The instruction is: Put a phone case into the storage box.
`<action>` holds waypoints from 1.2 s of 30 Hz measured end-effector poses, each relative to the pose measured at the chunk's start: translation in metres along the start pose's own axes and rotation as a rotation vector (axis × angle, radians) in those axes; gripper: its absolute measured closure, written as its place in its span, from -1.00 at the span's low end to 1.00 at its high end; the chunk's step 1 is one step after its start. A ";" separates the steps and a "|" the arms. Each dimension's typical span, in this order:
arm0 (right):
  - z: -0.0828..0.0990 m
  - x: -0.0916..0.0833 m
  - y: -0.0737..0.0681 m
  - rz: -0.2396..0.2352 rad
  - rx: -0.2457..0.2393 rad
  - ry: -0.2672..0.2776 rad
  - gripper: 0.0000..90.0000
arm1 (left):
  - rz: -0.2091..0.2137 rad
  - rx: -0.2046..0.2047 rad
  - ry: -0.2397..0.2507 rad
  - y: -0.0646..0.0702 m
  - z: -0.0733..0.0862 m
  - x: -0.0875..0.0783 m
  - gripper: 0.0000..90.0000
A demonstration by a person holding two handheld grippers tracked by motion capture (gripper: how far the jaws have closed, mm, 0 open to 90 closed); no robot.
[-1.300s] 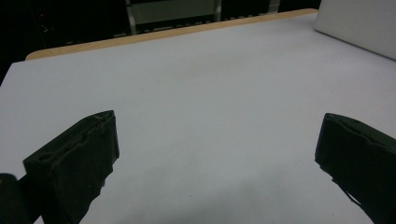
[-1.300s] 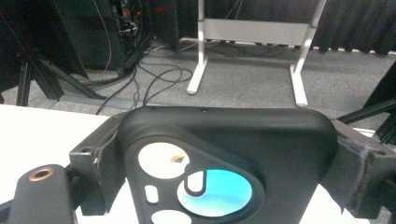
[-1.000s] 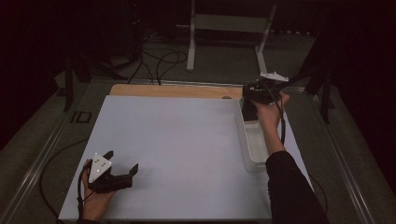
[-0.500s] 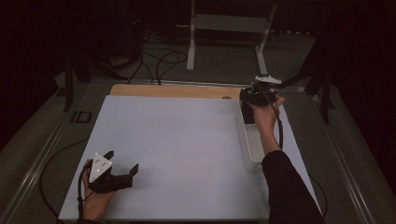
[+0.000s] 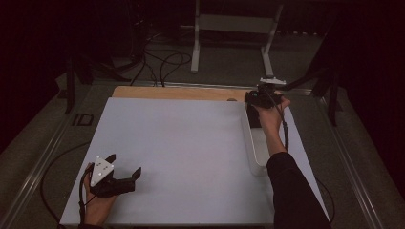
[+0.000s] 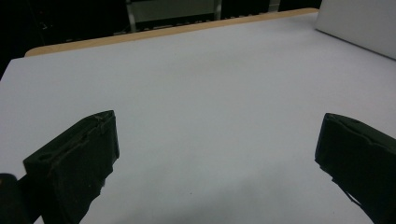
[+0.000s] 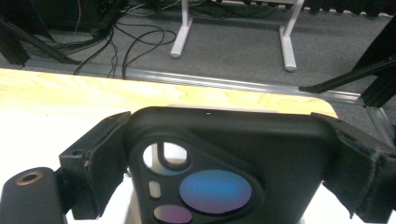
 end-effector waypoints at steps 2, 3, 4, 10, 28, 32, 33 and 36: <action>-0.003 -0.002 0.001 -0.009 0.005 0.011 -0.80 | 0.001 0.000 0.000 0.000 0.000 0.000 -1.00; -0.005 -0.003 0.000 -0.010 -0.002 0.015 -0.80 | -0.001 0.001 0.000 0.000 0.000 0.000 -1.00; -0.005 -0.003 0.000 -0.010 -0.002 0.015 -0.80 | -0.001 0.001 0.000 0.000 0.000 0.000 -1.00; -0.010 -0.009 0.001 -0.016 -0.006 0.046 -0.80 | 0.001 0.004 0.000 0.001 0.000 -0.001 -1.00; -0.005 -0.037 0.006 -0.095 0.000 0.058 -0.80 | -0.004 0.007 0.002 0.002 -0.001 -0.001 -1.00; 0.002 -0.050 0.001 -0.137 -0.030 0.051 -0.80 | -0.006 0.007 0.002 0.002 -0.001 -0.001 -1.00; 0.004 -0.054 0.000 -0.149 -0.035 0.055 -0.80 | -0.006 0.007 0.002 0.002 -0.001 -0.001 -1.00; 0.016 -0.067 -0.004 -0.202 -0.045 0.049 -0.80 | -0.006 0.012 0.000 0.002 -0.001 -0.001 -1.00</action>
Point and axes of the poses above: each handheld gripper's, and its own axes: x roughly forward along the jaws, z roughly out of its underside, y roughly to its right, the point moved 3 cm from there along x, roughly forward along the jaws, and after that the axes turned 11 degrees about -y, right-handed, at the moved point
